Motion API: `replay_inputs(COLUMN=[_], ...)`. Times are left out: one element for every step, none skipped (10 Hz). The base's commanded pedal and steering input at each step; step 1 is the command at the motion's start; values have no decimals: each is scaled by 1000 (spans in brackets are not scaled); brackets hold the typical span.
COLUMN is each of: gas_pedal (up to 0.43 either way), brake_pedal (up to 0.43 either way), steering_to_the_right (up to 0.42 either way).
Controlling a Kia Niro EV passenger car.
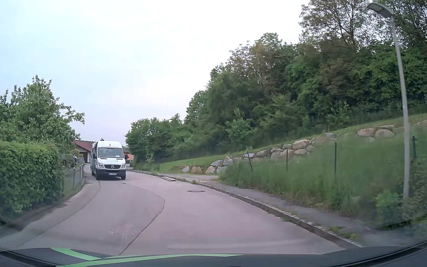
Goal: Follow the waypoints while adhering to traffic rules and regulations
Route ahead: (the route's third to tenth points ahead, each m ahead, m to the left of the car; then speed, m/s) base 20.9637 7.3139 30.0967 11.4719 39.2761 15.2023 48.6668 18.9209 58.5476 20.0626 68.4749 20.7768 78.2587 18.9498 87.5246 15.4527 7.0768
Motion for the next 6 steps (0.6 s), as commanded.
replay_inputs(gas_pedal=[0, 0, 0, 0, 0, 0], brake_pedal=[0, 0, 0, 0, 0, 0], steering_to_the_right=[-89, -89, -89, -89, -90, -90])
